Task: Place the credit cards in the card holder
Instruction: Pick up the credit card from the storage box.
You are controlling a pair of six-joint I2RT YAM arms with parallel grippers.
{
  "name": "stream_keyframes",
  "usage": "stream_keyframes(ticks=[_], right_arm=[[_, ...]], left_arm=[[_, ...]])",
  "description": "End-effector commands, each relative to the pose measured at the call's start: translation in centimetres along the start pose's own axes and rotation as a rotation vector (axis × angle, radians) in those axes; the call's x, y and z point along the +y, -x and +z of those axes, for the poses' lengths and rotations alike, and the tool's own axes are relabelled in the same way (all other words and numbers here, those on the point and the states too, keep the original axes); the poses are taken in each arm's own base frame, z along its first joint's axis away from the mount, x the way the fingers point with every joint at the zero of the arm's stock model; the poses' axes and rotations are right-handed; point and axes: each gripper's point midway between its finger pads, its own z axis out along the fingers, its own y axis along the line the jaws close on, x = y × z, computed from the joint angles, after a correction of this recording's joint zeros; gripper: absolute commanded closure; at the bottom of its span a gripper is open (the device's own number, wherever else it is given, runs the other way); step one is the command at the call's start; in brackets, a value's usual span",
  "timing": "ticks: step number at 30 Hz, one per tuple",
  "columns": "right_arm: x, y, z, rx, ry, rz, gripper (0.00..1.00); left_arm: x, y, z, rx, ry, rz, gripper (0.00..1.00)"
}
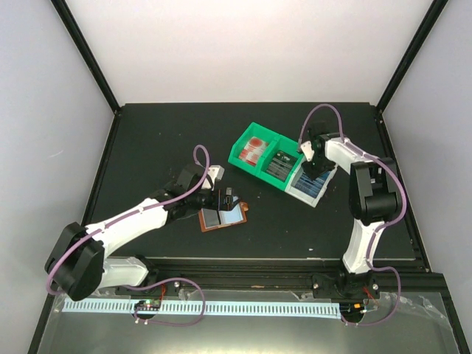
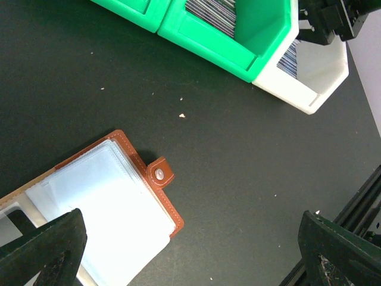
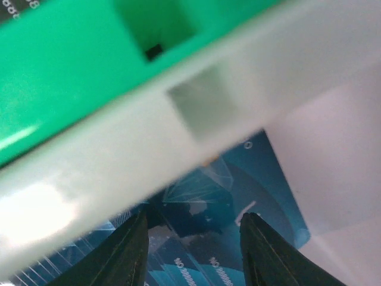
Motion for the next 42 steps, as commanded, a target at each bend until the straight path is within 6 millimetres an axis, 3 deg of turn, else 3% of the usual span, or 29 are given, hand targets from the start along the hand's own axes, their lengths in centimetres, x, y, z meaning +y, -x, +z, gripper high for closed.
stream_keyframes(ticks=[1, 13, 22, 34, 42], right_arm=[[-0.9, 0.6, -0.8, -0.018, 0.034, -0.018, 0.55], [-0.5, 0.4, 0.0, 0.002, 0.082, -0.014, 0.49], [-2.3, 0.8, 0.9, 0.032, -0.001, 0.04, 0.49], [-3.5, 1.3, -0.2, 0.011, 0.005, 0.1, 0.51], [-2.6, 1.2, -0.1, 0.014, 0.05, 0.088, 0.48]], left_arm=[[-1.0, 1.3, 0.0, -0.027, -0.04, 0.017, 0.01], [-0.8, 0.9, 0.2, -0.013, -0.042, 0.002, 0.01], [-0.8, 0.8, 0.4, -0.007, -0.042, -0.003, 0.01], [-0.5, 0.5, 0.8, 0.01, -0.035, -0.01, 0.01], [-0.3, 0.2, 1.2, 0.025, -0.033, -0.013, 0.01]])
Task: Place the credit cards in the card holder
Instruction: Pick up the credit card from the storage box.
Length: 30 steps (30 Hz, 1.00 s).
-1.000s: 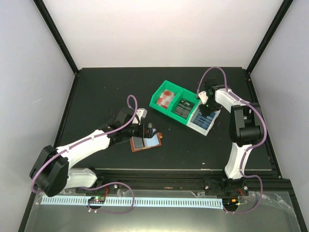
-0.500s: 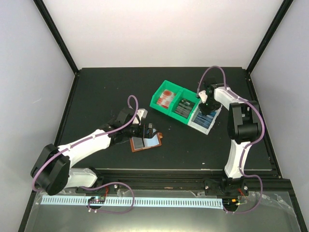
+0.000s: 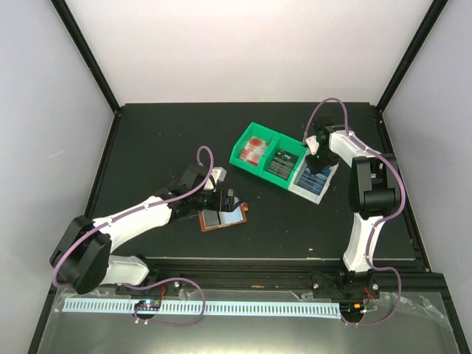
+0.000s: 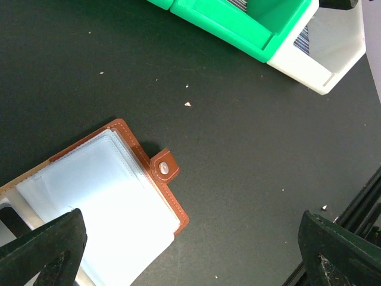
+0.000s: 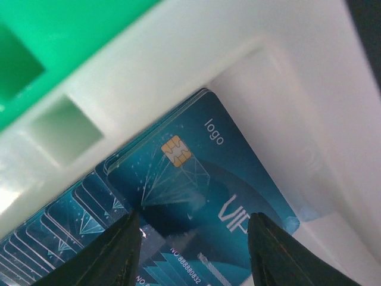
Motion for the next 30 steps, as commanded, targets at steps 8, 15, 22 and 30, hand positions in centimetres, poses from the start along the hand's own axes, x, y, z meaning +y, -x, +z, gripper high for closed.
stream_keyframes(ticks=[8, 15, 22, 30], right_arm=[[-0.4, -0.2, 1.2, 0.039, 0.006, 0.02, 0.47], [-0.7, 0.0, 1.4, 0.041, -0.003, 0.026, 0.52], [-0.6, 0.5, 0.3, 0.001, 0.036, 0.044, 0.53], [-0.8, 0.6, 0.2, -0.003, 0.045, 0.062, 0.53]], left_arm=[[-0.8, 0.9, 0.1, -0.012, -0.032, 0.001, 0.01], [-0.7, 0.9, 0.2, -0.012, -0.032, -0.001, 0.01], [-0.7, 0.8, 0.3, -0.007, -0.032, -0.001, 0.01], [-0.6, 0.6, 0.3, -0.004, -0.032, -0.002, 0.01]])
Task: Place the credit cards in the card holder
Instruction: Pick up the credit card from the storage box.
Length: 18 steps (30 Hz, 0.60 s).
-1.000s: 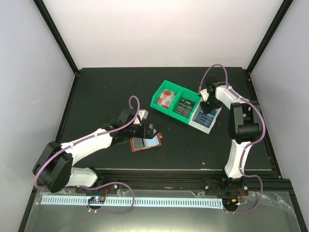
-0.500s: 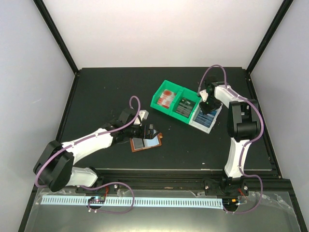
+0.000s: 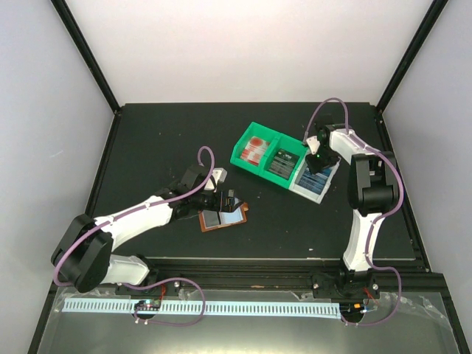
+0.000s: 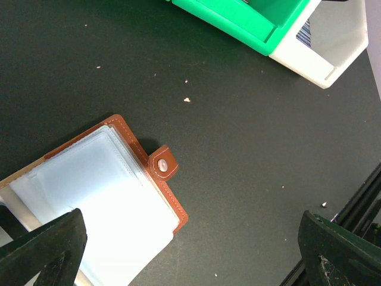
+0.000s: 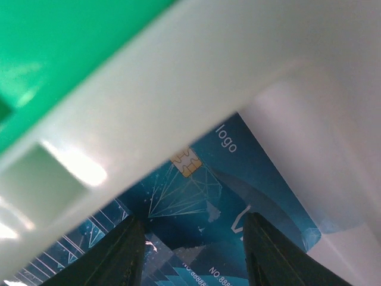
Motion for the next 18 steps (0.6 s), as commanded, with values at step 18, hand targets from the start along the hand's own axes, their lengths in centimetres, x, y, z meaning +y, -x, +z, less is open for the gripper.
stream_keyframes(ticks=[18], right_arm=[[-1.65, 0.33, -0.22, -0.001, -0.038, 0.061, 0.51]], left_arm=[[-0.55, 0.76, 0.1, -0.015, -0.027, -0.001, 0.01]])
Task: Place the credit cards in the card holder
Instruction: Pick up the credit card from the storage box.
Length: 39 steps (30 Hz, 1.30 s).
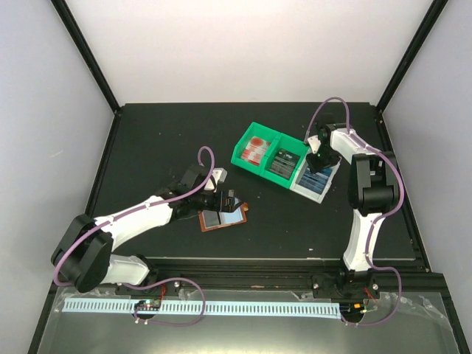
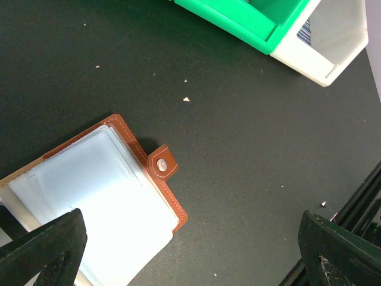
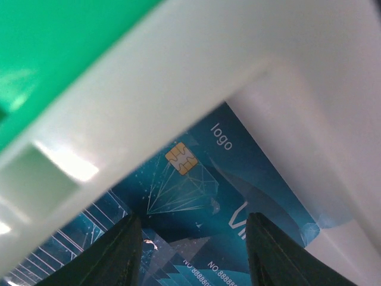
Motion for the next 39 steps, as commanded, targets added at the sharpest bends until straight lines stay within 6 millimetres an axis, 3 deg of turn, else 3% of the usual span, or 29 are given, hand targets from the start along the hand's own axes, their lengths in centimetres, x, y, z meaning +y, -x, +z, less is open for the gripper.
stream_keyframes(ticks=[1, 31, 39], right_arm=[[-1.6, 0.4, 0.0, -0.001, -0.045, 0.042, 0.52], [-3.5, 1.8, -3.8, -0.11, -0.121, 0.073, 0.57], [-3.4, 1.5, -3.4, -0.095, -0.114, 0.071, 0.56]], left_arm=[[-0.5, 0.8, 0.1, -0.016, -0.025, 0.0, 0.01], [-0.4, 0.6, 0.1, -0.016, -0.025, -0.001, 0.01], [-0.3, 0.5, 0.2, -0.012, -0.022, -0.003, 0.01]])
